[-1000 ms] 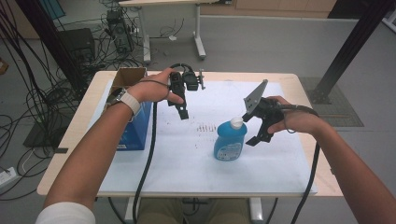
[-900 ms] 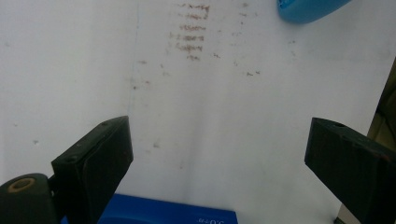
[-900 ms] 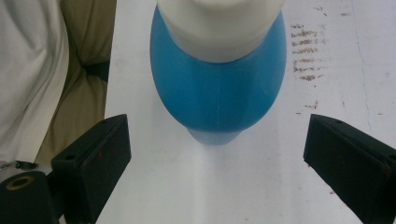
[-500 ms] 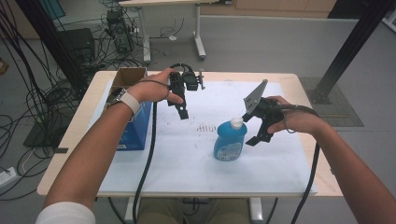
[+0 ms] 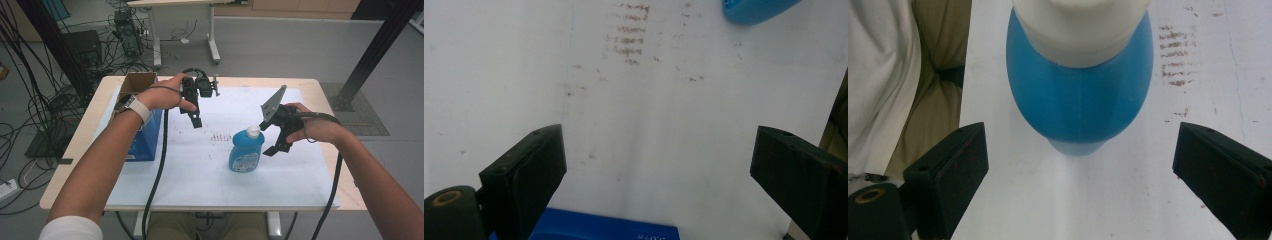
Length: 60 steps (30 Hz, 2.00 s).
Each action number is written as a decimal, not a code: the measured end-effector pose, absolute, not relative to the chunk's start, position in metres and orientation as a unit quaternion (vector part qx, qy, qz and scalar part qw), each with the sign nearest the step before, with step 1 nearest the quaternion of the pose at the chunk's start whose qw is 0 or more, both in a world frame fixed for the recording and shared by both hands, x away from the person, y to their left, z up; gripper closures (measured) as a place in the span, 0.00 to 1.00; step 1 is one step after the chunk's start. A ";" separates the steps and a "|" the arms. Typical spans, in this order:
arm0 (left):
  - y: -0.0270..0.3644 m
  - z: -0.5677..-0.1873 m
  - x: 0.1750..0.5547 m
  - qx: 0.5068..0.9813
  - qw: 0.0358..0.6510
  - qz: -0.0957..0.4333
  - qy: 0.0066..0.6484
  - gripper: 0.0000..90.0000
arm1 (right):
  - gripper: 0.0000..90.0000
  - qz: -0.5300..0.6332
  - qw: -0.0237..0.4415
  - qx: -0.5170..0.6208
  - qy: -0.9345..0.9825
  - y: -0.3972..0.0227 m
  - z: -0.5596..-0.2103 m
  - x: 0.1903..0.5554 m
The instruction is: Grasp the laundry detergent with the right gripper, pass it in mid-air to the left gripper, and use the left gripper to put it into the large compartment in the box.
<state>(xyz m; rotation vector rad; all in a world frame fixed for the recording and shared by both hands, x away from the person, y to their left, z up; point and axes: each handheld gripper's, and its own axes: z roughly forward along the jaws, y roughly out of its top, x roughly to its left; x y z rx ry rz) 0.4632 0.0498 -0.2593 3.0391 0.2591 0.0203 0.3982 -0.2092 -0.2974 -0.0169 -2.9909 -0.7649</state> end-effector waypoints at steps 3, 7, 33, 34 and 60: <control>0.050 -0.260 0.463 0.995 0.046 0.007 0.085 0.09 | 0.08 -0.247 0.028 -0.007 -0.969 -0.209 -0.297 0.398; 0.050 -0.260 0.463 0.995 0.046 0.006 0.086 0.09 | 0.08 -0.247 0.028 -0.009 -0.969 -0.209 -0.297 0.398; 0.051 -0.260 0.462 0.995 0.044 0.007 0.086 0.09 | 0.08 -0.250 0.026 -0.005 -0.968 -0.209 -0.297 0.398; 0.051 -0.259 0.463 0.995 0.044 0.008 0.086 0.09 | 0.08 -0.249 0.026 -0.005 -0.968 -0.209 -0.297 0.398; 0.052 -0.261 0.463 0.995 0.046 0.008 0.088 0.09 | 0.08 -0.253 0.025 -0.003 -0.967 -0.207 -0.298 0.398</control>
